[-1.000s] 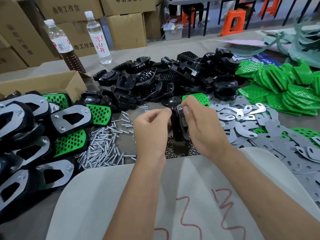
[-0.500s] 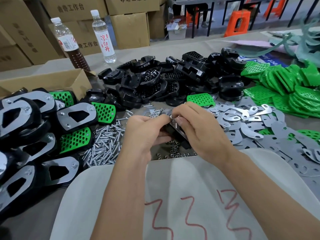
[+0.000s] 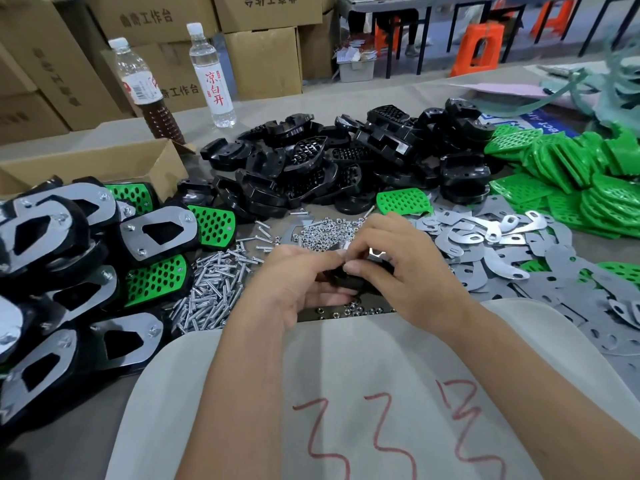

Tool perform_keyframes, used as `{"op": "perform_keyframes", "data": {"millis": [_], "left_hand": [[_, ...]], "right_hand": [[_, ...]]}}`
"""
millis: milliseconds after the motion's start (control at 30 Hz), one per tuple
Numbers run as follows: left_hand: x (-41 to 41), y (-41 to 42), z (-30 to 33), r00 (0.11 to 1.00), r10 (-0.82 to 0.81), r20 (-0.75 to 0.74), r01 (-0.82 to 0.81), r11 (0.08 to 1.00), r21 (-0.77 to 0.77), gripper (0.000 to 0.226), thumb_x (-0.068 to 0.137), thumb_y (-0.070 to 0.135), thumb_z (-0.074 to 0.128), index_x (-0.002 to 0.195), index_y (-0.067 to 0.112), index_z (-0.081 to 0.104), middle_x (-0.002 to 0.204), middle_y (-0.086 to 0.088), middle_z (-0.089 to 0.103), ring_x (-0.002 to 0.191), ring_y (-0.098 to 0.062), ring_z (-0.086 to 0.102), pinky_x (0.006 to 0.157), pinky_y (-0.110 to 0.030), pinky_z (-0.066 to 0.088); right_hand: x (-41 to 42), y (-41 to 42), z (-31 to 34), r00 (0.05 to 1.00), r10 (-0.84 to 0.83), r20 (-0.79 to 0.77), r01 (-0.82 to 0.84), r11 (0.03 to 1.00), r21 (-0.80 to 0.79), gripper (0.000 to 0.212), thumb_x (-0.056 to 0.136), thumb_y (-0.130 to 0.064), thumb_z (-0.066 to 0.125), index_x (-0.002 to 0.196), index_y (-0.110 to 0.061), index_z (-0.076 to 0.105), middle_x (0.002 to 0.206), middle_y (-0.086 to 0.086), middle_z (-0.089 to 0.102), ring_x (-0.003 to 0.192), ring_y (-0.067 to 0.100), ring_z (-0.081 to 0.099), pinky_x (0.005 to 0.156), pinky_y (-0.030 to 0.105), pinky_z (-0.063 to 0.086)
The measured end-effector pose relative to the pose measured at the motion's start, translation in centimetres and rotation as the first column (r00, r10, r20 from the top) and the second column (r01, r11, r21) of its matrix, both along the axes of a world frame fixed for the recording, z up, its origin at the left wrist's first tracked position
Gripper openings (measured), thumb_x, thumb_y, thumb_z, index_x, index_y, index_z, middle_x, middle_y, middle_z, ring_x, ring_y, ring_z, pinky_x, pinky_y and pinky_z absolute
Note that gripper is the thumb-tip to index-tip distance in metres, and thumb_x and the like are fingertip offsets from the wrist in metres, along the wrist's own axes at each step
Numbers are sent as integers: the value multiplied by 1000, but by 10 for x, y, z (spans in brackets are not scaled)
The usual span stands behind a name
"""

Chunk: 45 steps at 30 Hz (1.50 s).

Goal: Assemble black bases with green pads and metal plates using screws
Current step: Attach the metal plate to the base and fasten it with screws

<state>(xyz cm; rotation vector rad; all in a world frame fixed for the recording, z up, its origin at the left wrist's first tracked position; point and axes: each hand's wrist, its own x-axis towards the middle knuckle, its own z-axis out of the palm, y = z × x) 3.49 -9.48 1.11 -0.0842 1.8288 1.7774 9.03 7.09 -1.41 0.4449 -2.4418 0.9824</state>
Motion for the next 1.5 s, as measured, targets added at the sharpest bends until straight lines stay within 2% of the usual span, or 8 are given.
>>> {"op": "perform_keyframes", "data": {"millis": [167, 300, 433, 667, 767, 900, 1033, 1500], "left_hand": [[2, 7, -1, 989, 143, -23, -141, 988, 56, 30, 89, 0, 72, 110, -20, 64, 74, -19, 72, 60, -30, 74, 55, -33, 63], [0, 9, 0, 965, 242, -95, -235, 968, 83, 15, 83, -2, 75, 92, 2, 63, 69, -18, 67, 57, -25, 69, 55, -34, 62], [0, 10, -2, 947, 275, -166, -266, 961, 73, 36, 79, -3, 76, 65, 10, 45, 65, -15, 61, 56, -26, 67, 55, -34, 61], [5, 21, -2, 926, 350, -142, -331, 933, 142, 38, 79, -5, 77, 65, 10, 45, 72, -17, 61, 66, -31, 67, 63, -45, 66], [6, 18, 1, 955, 291, -59, -273, 939, 211, 10, 82, -4, 75, 84, -3, 65, 78, -22, 69, 71, -32, 70, 64, -40, 65], [3, 5, 5, 992, 122, 9, -122, 983, 137, 20, 91, 2, 69, 107, -10, 71, 88, -22, 77, 76, -33, 77, 58, -30, 62], [2, 1, 4, 1000, 16, -4, -16, 1000, -3, 11, 93, 7, 65, 102, 1, 67, 78, -18, 77, 63, -28, 76, 49, -26, 58], [1, 5, 0, 996, 58, -68, -57, 998, 16, 15, 87, 2, 71, 96, 4, 60, 75, -19, 74, 57, -30, 72, 52, -31, 61]], "right_hand": [[-1, -6, 3, 987, -133, -85, 148, 967, 207, 15, 95, -16, 72, 86, -12, 61, 89, -6, 53, 87, 19, 40, 81, 31, 38], [-1, -10, 6, 974, -221, -46, 224, 911, 347, 18, 103, -28, 54, 93, -14, 57, 98, 1, 51, 91, 24, 38, 82, 45, 42], [2, -12, 8, 969, -239, -67, 246, 889, 386, 16, 101, -27, 45, 98, -14, 55, 106, 6, 48, 94, 27, 38, 79, 45, 42], [-4, -12, 3, 940, -296, -171, 339, 873, 350, 24, 103, -21, 41, 82, -10, 48, 93, 8, 46, 86, 28, 35, 72, 47, 39], [-5, -10, 4, 928, -308, -210, 362, 879, 312, 31, 106, -23, 41, 79, -10, 45, 88, 6, 44, 84, 26, 34, 69, 43, 36], [-4, -8, 1, 970, -225, -94, 243, 927, 285, 26, 105, -20, 50, 81, -16, 39, 91, 0, 40, 88, 22, 34, 69, 37, 34], [-3, -7, -2, 989, -145, 28, 128, 937, 325, 23, 106, -24, 50, 89, -27, 36, 94, -5, 40, 90, 15, 32, 73, 31, 30], [1, -2, -2, 990, -120, 72, 95, 954, 284, 18, 105, -23, 53, 92, -25, 40, 97, -7, 42, 91, 16, 37, 79, 33, 36]]}}
